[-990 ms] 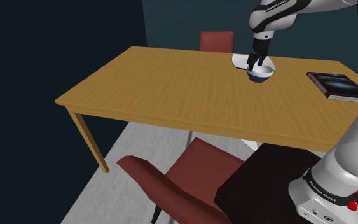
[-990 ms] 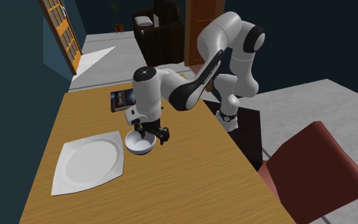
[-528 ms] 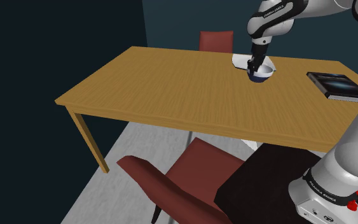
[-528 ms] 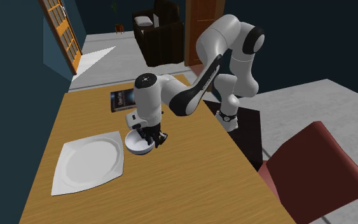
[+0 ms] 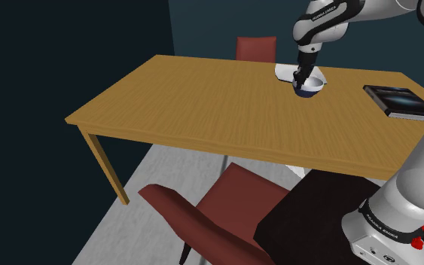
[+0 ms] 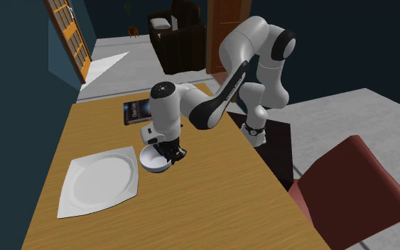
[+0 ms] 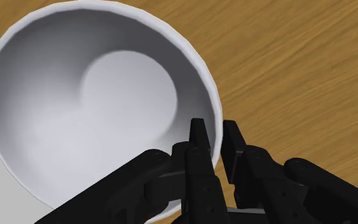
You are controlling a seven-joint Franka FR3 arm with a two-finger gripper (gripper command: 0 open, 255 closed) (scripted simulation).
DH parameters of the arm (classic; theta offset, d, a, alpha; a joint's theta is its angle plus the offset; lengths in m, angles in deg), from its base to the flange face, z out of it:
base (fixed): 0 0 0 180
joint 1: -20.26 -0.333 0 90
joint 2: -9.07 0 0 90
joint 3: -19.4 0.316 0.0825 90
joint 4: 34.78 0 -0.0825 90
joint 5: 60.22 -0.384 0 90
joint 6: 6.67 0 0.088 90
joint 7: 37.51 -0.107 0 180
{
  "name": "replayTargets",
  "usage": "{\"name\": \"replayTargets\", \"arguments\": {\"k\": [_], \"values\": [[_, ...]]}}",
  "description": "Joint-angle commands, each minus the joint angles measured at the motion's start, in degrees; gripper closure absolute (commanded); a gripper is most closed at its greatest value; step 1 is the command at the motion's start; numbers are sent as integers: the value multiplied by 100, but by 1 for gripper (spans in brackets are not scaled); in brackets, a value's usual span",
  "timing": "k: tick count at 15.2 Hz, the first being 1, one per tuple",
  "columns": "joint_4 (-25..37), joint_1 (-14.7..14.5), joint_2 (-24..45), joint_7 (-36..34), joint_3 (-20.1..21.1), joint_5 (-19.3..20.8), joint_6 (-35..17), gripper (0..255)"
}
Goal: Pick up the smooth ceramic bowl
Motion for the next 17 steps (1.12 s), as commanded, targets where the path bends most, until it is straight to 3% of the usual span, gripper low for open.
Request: {"name": "replayTargets", "arguments": {"k": [1, 17], "values": [[39, -3, -26, -9, -2, 13, 74, 255], [813, -31, -306, -25, -11, 116, 1108, 255]]}}
